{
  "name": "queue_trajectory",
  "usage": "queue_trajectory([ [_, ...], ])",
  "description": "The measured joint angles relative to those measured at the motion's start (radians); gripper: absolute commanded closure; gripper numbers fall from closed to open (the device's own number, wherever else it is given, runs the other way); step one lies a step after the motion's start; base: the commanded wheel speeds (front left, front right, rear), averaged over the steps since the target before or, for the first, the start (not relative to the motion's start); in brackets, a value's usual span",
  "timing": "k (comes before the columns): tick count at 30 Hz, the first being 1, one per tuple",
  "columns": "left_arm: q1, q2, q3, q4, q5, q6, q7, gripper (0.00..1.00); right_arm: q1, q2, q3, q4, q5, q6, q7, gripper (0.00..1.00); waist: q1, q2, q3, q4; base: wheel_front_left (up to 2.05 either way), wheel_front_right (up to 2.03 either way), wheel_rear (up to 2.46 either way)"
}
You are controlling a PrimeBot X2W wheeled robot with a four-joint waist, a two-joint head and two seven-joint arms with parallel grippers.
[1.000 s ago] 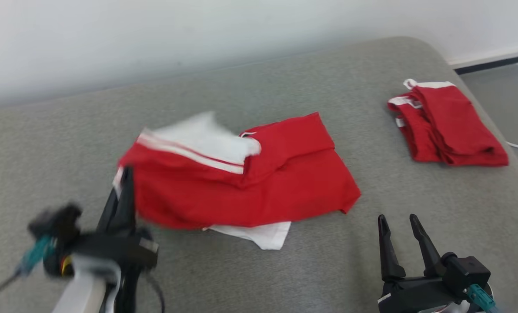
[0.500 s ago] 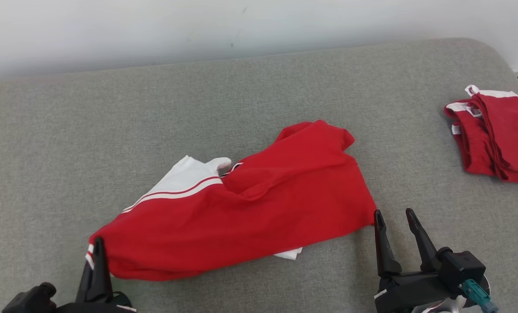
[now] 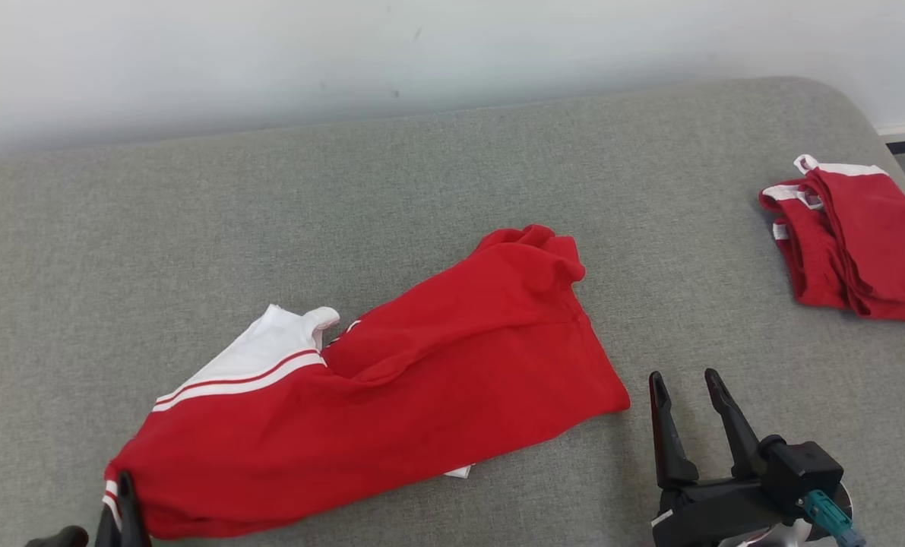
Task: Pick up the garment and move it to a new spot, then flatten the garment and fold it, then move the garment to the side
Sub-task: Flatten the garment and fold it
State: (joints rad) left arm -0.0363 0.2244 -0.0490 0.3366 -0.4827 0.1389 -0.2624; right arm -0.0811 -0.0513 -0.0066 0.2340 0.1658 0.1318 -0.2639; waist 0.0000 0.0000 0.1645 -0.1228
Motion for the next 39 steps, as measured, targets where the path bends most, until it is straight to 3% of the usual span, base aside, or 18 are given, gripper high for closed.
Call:
queue_trajectory([
  [12, 0.061, -0.013, -0.086, 0.028, 0.007, -0.030, 0.083, 1.00, 0.009, 0.000, -0.016, -0.003, -0.002, 0.000, 0.000, 0.00, 0.0000, 0.0000, -0.008, 0.015, 0.00, 0.00, 0.00],
  [19, 0.107, -0.005, -0.165, -0.033, -0.059, -0.172, 0.213, 1.00, 0.010, 0.000, -0.022, -0.005, -0.002, 0.000, 0.000, 0.00, 0.0000, 0.0000, -0.008, 0.034, 0.00, 0.00, 0.00],
  [23, 0.119, 0.008, -0.187, -0.066, -0.081, -0.189, 0.310, 1.00, 0.010, 0.000, -0.022, -0.005, -0.002, 0.000, 0.000, 0.00, 0.0000, -0.0001, -0.007, 0.040, 0.00, 0.00, 0.00],
  [24, 0.120, 0.010, -0.186, -0.077, -0.082, -0.184, 0.317, 0.93, 0.010, 0.000, -0.022, -0.005, -0.002, 0.000, 0.000, 0.00, 0.0000, 0.0000, -0.008, 0.041, 0.00, 0.00, 0.00],
  [25, 0.122, 0.009, -0.182, -0.084, -0.085, -0.178, 0.321, 0.00, 0.010, 0.000, -0.021, -0.005, -0.001, 0.000, 0.000, 0.00, -0.0001, -0.0001, -0.008, 0.041, 0.00, 0.00, 0.00],
  [32, 0.143, -0.004, -0.151, -0.130, -0.160, -0.164, 0.377, 0.00, 0.011, 0.000, -0.027, -0.002, 0.000, 0.000, 0.000, 0.00, 0.0000, 0.0000, -0.018, 0.036, 0.00, 0.00, 0.00],
  [39, 0.158, 0.027, -0.060, -0.190, -0.199, -0.120, 0.343, 0.00, 0.021, 0.000, -0.055, -0.001, -0.008, 0.000, 0.000, 0.00, 0.0000, 0.0000, -0.037, 0.042, 0.00, 0.00, 0.00],
])
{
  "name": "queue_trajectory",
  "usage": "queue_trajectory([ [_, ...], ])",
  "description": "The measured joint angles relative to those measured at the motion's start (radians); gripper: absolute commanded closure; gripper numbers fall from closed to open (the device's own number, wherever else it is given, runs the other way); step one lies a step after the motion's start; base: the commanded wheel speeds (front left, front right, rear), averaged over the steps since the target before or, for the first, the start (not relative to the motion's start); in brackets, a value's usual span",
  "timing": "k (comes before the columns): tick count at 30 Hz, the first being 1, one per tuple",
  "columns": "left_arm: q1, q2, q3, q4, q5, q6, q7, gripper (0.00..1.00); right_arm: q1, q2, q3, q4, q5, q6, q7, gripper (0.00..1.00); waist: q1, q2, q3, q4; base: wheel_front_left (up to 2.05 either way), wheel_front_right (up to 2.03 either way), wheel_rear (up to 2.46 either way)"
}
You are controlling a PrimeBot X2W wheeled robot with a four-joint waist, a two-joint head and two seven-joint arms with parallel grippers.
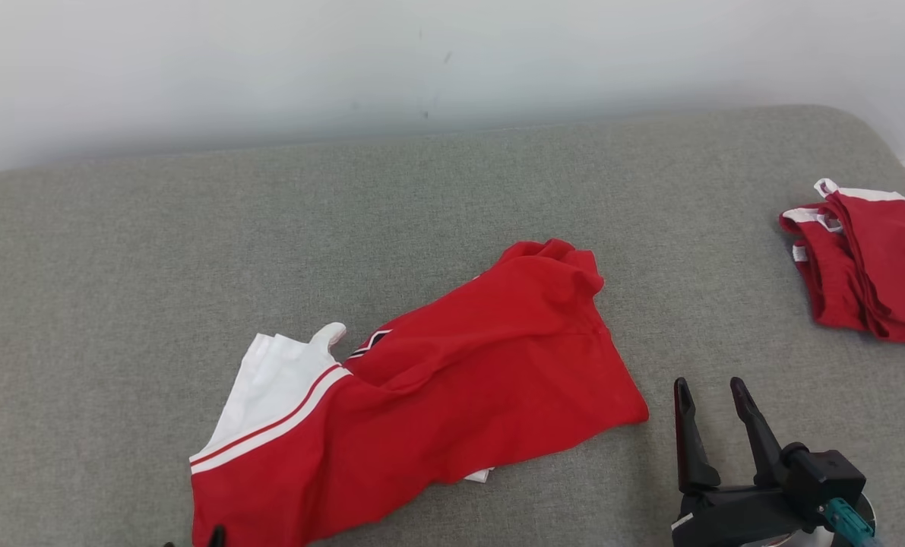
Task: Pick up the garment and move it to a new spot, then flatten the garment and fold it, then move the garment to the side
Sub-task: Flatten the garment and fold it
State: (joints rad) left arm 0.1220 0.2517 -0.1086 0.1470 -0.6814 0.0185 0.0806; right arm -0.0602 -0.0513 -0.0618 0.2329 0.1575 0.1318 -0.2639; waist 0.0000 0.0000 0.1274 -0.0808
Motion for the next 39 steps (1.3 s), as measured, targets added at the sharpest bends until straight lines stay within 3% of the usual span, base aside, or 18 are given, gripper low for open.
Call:
queue_trajectory([
  [9, 0.049, 0.029, 0.035, -0.046, 0.010, 0.079, 0.028, 0.00, 0.010, 0.000, -0.021, -0.006, -0.014, 0.000, 0.000, 0.00, 0.0000, 0.0000, -0.017, 0.014, 0.00, 0.00, 0.00],
  [12, 0.044, 0.033, 0.051, -0.083, 0.046, 0.087, -0.059, 0.00, 0.017, 0.000, -0.030, -0.010, -0.018, 0.000, 0.000, 0.00, 0.0000, 0.0000, -0.020, 0.021, 0.00, 0.00, 0.00],
  [16, -0.004, -0.010, 0.061, -0.110, 0.096, 0.054, -0.288, 0.00, 0.020, 0.000, -0.031, -0.015, -0.020, 0.000, 0.000, 0.00, 0.0000, 0.0001, -0.026, 0.029, 0.00, 0.00, 0.00],
  [18, -0.033, -0.033, 0.057, -0.106, 0.138, 0.038, -0.328, 0.00, 0.019, 0.000, -0.028, -0.015, -0.020, 0.000, 0.000, 0.00, 0.0000, 0.0000, -0.030, 0.031, 0.00, 0.00, 0.00],
  [23, -0.100, -0.117, 0.031, -0.089, 0.299, -0.015, -0.341, 0.00, 0.017, 0.001, -0.004, -0.002, -0.018, 0.000, 0.000, 0.00, 0.0000, 0.0000, -0.048, 0.029, 0.00, 0.00, 0.00],
  [29, -0.107, -0.162, 0.049, -0.095, 0.455, -0.027, -0.343, 0.00, 0.014, 0.000, 0.035, 0.025, -0.009, 0.000, 0.000, 0.00, 0.0000, 0.0000, -0.068, 0.014, 0.00, 0.00, 0.00],
  [39, -0.094, -0.189, 0.081, -0.040, 0.503, -0.036, -0.343, 0.00, 0.013, 0.000, 0.039, 0.039, 0.008, 0.000, 0.000, 0.00, 0.0000, 0.0000, -0.103, -0.007, 0.00, 0.00, 0.00],
])
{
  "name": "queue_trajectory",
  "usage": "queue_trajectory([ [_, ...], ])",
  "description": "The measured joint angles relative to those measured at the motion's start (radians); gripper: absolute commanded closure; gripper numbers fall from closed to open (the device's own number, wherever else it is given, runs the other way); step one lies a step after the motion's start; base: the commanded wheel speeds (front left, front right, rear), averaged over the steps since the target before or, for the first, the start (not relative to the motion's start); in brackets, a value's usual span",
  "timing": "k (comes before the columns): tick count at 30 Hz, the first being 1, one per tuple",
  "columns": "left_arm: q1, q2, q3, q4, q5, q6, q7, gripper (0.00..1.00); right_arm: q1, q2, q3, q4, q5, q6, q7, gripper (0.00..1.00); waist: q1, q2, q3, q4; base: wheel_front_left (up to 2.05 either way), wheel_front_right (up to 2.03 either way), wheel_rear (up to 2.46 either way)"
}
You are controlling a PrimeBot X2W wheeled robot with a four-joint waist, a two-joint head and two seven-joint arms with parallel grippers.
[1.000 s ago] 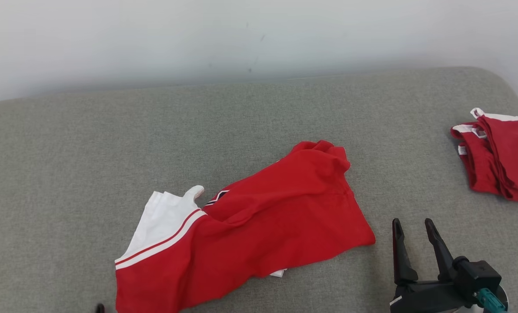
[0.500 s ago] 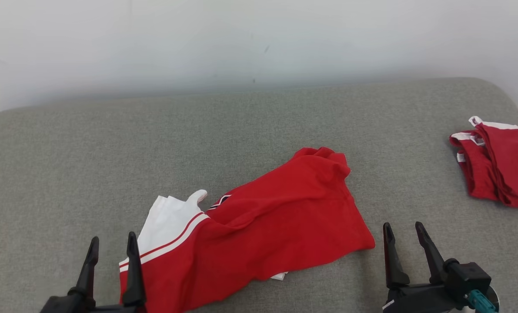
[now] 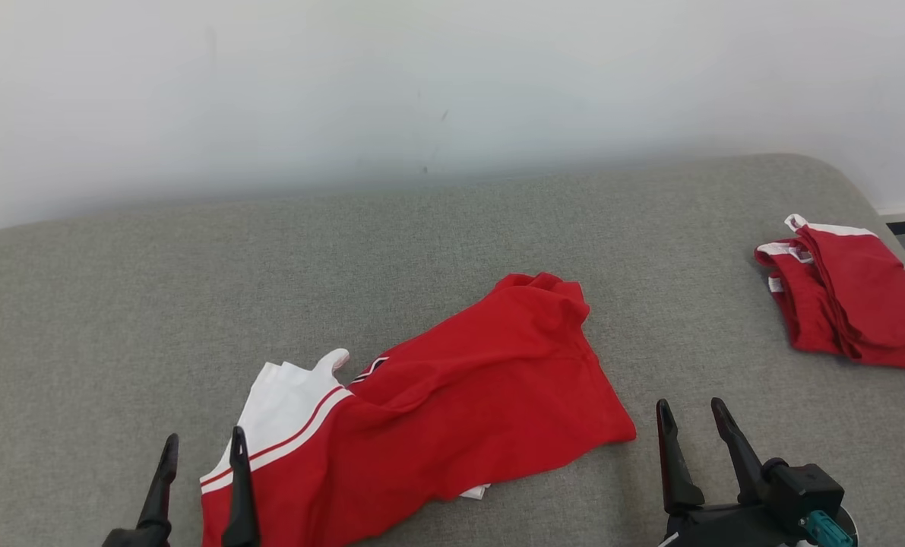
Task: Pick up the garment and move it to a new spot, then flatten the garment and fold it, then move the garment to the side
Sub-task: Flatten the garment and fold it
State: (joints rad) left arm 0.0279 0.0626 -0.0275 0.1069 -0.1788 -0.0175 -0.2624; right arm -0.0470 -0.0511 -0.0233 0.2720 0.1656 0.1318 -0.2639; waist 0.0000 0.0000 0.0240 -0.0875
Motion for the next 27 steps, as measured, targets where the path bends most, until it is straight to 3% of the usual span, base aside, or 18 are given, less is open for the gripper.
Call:
queue_trajectory([
  [27, 0.009, -0.009, 0.053, 0.062, 0.002, -0.034, 0.000, 0.00, 0.002, 0.000, -0.004, -0.006, 0.000, 0.000, 0.000, 0.00, 0.0001, 0.0000, -0.004, -0.005, 0.00, 0.00, 0.00],
])
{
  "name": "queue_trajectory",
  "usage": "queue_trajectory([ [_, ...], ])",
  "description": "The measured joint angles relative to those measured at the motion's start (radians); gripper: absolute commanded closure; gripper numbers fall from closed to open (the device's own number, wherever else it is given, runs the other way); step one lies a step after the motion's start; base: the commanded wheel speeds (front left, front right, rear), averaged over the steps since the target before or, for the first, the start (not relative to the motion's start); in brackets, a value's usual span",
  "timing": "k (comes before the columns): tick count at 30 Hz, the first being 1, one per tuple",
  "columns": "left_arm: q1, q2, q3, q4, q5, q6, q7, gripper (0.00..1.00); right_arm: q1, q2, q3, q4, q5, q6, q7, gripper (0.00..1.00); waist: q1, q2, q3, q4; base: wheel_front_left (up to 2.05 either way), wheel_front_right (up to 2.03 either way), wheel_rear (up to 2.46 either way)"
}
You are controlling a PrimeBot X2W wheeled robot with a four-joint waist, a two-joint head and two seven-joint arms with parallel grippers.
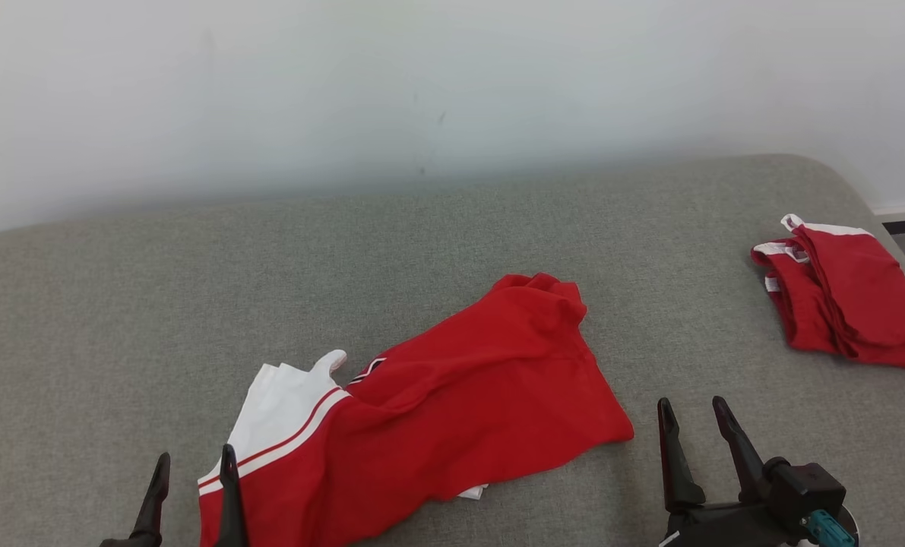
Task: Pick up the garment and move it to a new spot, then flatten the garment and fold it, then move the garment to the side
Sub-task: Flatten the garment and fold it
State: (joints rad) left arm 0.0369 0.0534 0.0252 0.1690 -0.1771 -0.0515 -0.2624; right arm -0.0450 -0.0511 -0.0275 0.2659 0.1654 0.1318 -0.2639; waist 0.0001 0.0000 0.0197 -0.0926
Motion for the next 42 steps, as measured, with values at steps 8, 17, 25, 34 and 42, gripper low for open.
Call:
queue_trajectory([
  [8, -0.026, -0.002, 0.001, 0.059, -0.011, -0.002, 0.000, 0.00, -0.007, 0.000, -0.002, -0.010, 0.000, 0.000, 0.000, 0.00, 0.0000, 0.0000, 0.018, -0.001, 0.00, 0.00, 0.00],
  [17, -0.260, 0.074, -0.019, 0.225, -0.019, -0.035, 0.147, 0.00, -0.083, 0.000, 0.003, -0.055, -0.061, 0.000, 0.058, 0.00, 0.0000, 0.0000, 0.060, 0.001, 0.00, 0.00, 0.00],
  [25, -0.470, 0.170, -0.093, 0.410, -0.013, -0.064, 0.305, 0.00, -0.125, 0.000, 0.019, -0.086, -0.065, 0.000, 0.070, 0.00, 0.0001, 0.0001, 0.122, -0.005, 0.00, 0.00, 0.00],
  [34, -0.549, 0.225, -0.193, 0.518, -0.034, -0.078, 0.332, 0.00, -0.124, 0.000, 0.012, -0.081, -0.059, 0.000, 0.061, 0.00, 0.0001, 0.0002, 0.173, -0.047, 0.00, 0.00, 0.00],
  [42, -0.598, 0.250, -0.258, 0.604, -0.075, -0.078, 0.379, 0.00, -0.134, 0.000, 0.026, -0.084, -0.061, 0.000, 0.062, 0.00, -0.0001, 0.0001, 0.187, -0.062, 0.00, 0.00, 0.00],
])
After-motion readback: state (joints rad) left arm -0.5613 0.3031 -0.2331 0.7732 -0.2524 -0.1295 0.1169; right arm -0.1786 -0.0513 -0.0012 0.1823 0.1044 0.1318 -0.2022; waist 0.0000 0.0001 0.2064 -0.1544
